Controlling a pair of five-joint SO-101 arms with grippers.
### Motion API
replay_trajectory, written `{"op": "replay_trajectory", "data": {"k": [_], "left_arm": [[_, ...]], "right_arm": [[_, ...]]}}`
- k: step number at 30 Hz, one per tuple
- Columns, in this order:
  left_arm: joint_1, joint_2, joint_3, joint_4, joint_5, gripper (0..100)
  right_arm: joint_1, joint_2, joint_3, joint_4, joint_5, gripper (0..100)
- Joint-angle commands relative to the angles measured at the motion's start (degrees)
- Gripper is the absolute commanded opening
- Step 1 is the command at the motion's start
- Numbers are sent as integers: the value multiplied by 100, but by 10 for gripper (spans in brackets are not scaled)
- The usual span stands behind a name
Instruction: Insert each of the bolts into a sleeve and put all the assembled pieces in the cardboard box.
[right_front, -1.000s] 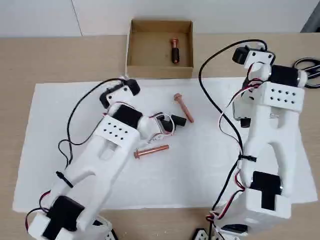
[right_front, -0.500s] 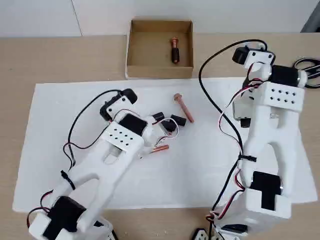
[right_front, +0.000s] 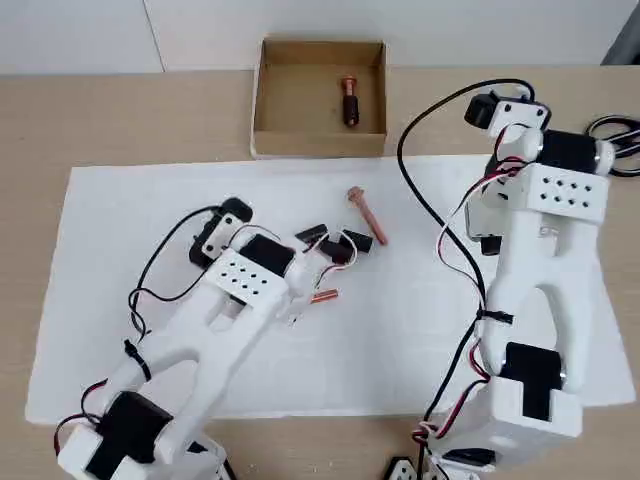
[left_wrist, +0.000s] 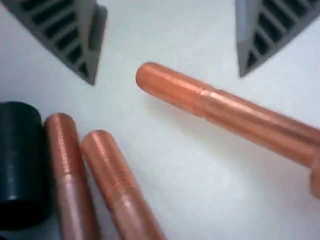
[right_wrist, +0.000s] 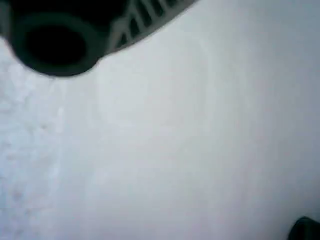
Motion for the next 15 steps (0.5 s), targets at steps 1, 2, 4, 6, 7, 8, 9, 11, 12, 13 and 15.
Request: {"op": "replay_trajectory", "data": {"k": [1,2,4,6,7,8,9,11,12,13,15], "left_arm": [[9,-26,84,-97,-9,177],[9,-26,145,-105,-18,177],[18,-26,207,-105,-18,177],[18,-26,259,-105,-9,177],[18,-26,277,-105,-9,177],[9,-26,321,-114,0,177],[9,-26,365,-132,0,177],[0,-26,541,-316,9,177],[0,-26,646,-457,18,177],[0,-26,760,-615,18,177],[-9,-35,910,-870,18,177]], "right_arm": [[40,-330,-18,-40,-44,20],[40,-330,-18,-40,-44,20],[40,-321,-18,-40,-44,20],[40,-321,-18,-40,-44,20],[40,-321,-18,-40,-44,20],[40,-321,-18,-40,-44,20],[40,-321,-18,-40,-44,20],[40,-321,-18,-40,-44,20],[40,-321,-18,-40,-44,20],[40,-321,-18,-40,-44,20],[40,-321,-18,-40,-44,20]]}}
